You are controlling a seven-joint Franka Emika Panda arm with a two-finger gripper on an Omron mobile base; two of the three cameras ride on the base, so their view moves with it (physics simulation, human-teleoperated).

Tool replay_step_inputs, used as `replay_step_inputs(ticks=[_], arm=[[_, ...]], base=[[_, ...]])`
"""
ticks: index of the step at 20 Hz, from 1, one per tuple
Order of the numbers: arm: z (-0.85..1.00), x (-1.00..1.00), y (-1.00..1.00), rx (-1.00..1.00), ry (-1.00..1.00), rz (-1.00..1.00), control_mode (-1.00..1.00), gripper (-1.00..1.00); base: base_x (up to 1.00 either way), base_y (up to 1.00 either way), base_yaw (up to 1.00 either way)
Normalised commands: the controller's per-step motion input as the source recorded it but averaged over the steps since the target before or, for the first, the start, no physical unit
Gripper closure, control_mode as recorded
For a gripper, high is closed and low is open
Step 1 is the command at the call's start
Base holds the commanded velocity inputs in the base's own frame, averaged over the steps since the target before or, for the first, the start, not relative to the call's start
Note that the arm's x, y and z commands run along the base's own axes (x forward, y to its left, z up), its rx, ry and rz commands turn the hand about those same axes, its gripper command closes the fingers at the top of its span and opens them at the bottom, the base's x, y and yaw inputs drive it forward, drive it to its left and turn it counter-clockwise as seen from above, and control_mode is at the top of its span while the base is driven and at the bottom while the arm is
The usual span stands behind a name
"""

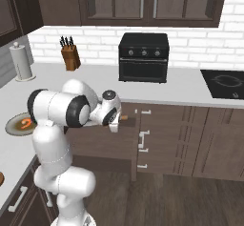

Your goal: Pick up the knife from the drawer and place it on the cutting board. Then place the meat from the plate to the cutting board.

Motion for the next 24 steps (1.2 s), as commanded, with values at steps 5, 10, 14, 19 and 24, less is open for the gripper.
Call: replay_step_inputs(ticks=[5,10,14,19,24], arm=[[1.0,-0.93,-0.12,0.0,-0.05,-0.25,-1.0,1.0],[1.0,-0.96,-0.33,0.0,0.0,-0.09,-1.0,1.0],[1.0,-0.67,-0.21,0.09,0.14,-0.07,-1.0,1.0],[0.98,-0.35,-0.02,0.15,0.43,0.0,-1.0,1.0],[0.13,0.02,0.22,0.03,0.36,0.05,-1.0,1.0]], base=[[0.0,0.0,0.0],[0.0,0.0,0.0],[0.0,0.0,0.0],[0.0,0.0,0.0],[0.0,0.0,0.0]])
